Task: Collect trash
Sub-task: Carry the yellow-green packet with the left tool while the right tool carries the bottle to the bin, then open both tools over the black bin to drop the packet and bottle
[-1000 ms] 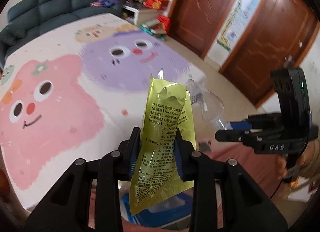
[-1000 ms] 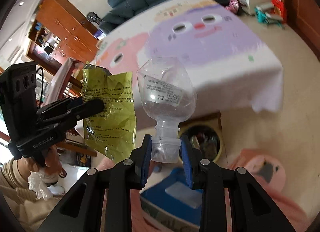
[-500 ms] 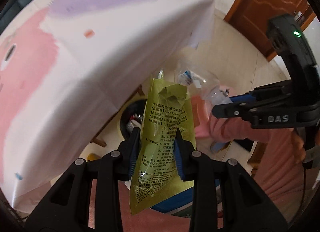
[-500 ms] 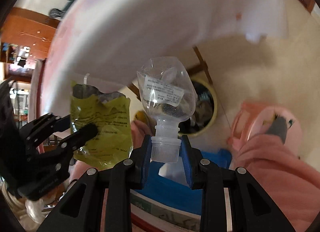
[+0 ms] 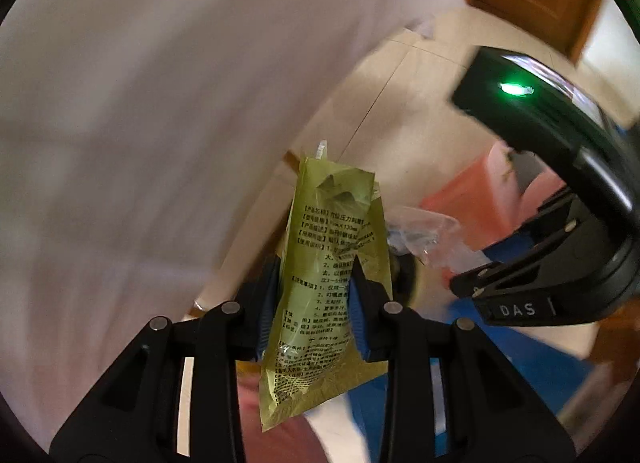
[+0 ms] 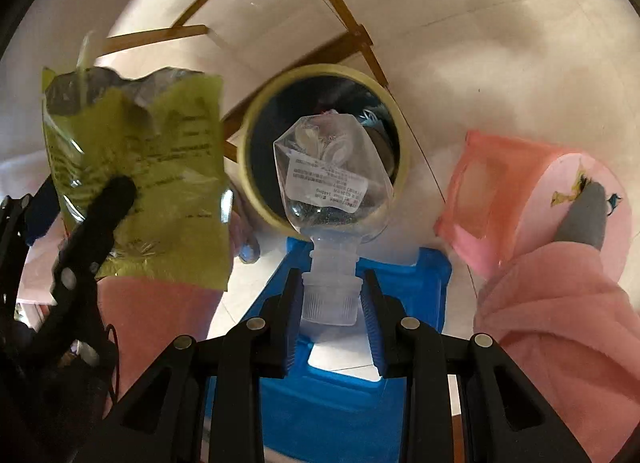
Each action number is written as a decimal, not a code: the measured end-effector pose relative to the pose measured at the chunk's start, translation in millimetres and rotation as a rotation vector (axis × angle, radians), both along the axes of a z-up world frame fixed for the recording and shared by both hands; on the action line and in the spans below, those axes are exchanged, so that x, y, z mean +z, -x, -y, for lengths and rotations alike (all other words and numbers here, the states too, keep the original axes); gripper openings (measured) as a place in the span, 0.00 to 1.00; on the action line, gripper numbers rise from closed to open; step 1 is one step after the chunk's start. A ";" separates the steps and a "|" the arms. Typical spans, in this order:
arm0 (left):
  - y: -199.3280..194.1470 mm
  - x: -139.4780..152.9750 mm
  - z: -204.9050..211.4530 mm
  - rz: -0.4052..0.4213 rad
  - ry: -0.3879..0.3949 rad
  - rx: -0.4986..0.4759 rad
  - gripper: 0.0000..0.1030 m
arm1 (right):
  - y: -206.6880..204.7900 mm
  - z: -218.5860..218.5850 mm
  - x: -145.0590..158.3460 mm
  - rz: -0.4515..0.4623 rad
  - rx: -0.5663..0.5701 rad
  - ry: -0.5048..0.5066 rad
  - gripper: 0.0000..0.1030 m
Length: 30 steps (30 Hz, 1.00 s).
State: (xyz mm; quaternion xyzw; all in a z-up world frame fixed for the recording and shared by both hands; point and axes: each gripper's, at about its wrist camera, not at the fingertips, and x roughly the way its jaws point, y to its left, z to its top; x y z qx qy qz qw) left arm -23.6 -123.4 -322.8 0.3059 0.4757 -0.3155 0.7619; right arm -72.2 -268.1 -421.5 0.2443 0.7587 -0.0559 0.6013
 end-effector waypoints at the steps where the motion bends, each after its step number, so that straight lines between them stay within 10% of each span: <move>1: 3.7 -13.0 4.9 -0.017 -0.011 -0.033 0.28 | -2.0 1.0 -6.5 -0.001 -0.003 0.003 0.28; 16: -15.8 -110.6 33.2 -0.088 -0.123 -0.080 0.28 | -23.4 19.8 -91.9 0.020 -0.066 -0.052 0.29; 22: -25.9 -121.5 36.4 -0.075 -0.135 -0.058 0.31 | -34.6 19.6 -104.3 0.055 -0.084 -0.067 0.55; 27: -34.9 -129.0 33.2 -0.105 -0.142 -0.020 0.63 | -34.6 23.3 -109.8 0.057 -0.099 -0.033 0.55; 30: -41.2 -131.7 28.7 -0.111 -0.138 -0.013 0.64 | -31.7 26.4 -110.3 0.063 -0.094 0.011 0.55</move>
